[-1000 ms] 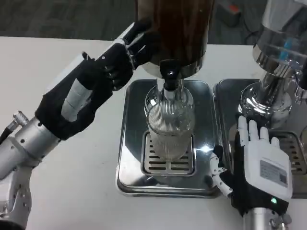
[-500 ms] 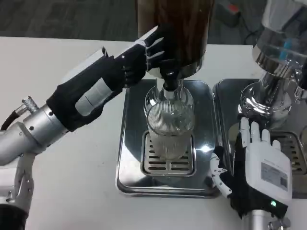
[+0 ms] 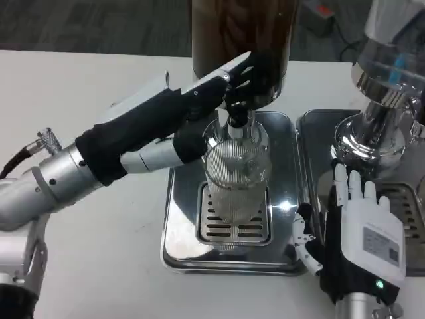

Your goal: Grasp the cup under the faucet to collect the drink, then remove the cup.

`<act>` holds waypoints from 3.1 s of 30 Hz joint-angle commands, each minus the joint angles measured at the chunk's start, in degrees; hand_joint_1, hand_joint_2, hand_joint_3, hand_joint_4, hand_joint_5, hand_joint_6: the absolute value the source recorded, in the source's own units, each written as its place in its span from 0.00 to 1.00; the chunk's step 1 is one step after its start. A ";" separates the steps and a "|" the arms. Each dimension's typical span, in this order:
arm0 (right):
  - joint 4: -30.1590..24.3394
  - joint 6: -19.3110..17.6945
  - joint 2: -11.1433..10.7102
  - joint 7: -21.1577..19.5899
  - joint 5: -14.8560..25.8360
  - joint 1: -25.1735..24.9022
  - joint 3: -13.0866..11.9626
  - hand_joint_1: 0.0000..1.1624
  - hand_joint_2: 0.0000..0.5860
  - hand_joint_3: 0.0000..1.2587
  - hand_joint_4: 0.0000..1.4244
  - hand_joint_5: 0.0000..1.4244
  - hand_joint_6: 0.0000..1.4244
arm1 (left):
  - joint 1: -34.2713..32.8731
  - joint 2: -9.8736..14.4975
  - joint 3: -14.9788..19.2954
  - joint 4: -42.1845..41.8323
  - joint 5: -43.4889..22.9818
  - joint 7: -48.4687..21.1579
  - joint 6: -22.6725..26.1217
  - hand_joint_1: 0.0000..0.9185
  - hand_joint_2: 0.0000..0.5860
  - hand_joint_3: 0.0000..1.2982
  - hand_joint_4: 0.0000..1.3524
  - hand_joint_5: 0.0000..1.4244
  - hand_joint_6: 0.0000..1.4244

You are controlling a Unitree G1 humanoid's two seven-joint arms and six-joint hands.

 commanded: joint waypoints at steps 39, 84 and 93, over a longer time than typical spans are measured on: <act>1.37 -0.51 1.54 -2.09 2.85 -0.14 -1.99 0.25 0.87 0.01 0.00 0.00 0.00 | 3.42 8.87 -10.46 -5.43 17.49 15.76 -14.06 0.00 0.14 0.00 0.00 0.07 0.05; 13.26 -38.79 0.42 14.94 47.27 -6.07 -14.80 0.63 0.33 0.00 0.00 0.00 0.00 | 5.12 10.40 -9.12 -4.97 18.15 21.29 -13.17 0.00 0.16 0.00 0.00 0.06 0.05; 14.07 -39.67 0.85 15.23 47.86 -6.40 -14.63 0.64 0.33 0.00 0.00 0.00 0.00 | 5.71 9.67 -3.91 -3.90 19.73 28.09 -11.86 0.00 0.19 0.00 0.00 0.02 0.01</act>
